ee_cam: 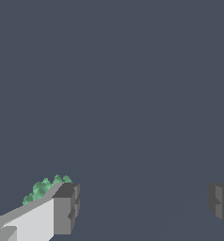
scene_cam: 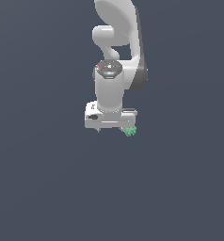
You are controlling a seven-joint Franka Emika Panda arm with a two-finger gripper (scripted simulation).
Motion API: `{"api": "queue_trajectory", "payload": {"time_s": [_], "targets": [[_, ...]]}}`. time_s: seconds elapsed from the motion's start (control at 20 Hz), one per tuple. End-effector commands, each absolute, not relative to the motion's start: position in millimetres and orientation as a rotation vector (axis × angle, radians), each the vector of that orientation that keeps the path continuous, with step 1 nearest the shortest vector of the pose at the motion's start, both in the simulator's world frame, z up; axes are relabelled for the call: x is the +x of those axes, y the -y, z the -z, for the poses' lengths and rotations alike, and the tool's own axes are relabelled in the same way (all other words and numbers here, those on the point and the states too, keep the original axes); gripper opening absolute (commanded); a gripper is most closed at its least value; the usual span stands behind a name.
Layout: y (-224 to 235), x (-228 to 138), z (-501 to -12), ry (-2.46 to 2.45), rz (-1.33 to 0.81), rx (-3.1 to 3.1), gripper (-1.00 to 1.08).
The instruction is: Pick up the object and move it to a goal position.
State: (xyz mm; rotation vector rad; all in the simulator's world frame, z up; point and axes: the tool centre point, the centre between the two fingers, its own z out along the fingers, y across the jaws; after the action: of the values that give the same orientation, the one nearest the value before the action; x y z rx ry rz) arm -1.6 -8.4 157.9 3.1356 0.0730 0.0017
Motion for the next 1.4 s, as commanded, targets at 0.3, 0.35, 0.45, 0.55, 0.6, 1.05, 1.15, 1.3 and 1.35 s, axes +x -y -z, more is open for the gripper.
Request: {"api": "queue_trajectory", "payload": {"time_s": [0.3,0.35,0.45,0.55,0.6,1.05,1.15,1.3,1.35], "targets": [[-28.0,-24.9,-136.1,-0.205,0.0,3.13,1.0],[-34.6,-29.7,-132.3,-0.229,0.0,3.128,1.0],[-49.0,-41.0,-123.8,-0.285,0.0,3.124,1.0],[-62.6,-52.5,-116.0,-0.34,0.0,3.119,1.0],[-68.5,-57.9,-112.5,-0.364,0.0,3.117,1.0],[-99.1,-88.9,-95.0,-0.498,0.0,3.102,1.0],[-100.9,-90.8,-94.0,-0.506,0.0,3.101,1.0],[-100.3,-89.9,-94.1,-0.502,0.001,3.101,1.0],[-100.2,-90.0,-93.1,-0.502,0.001,3.101,1.0]]}}
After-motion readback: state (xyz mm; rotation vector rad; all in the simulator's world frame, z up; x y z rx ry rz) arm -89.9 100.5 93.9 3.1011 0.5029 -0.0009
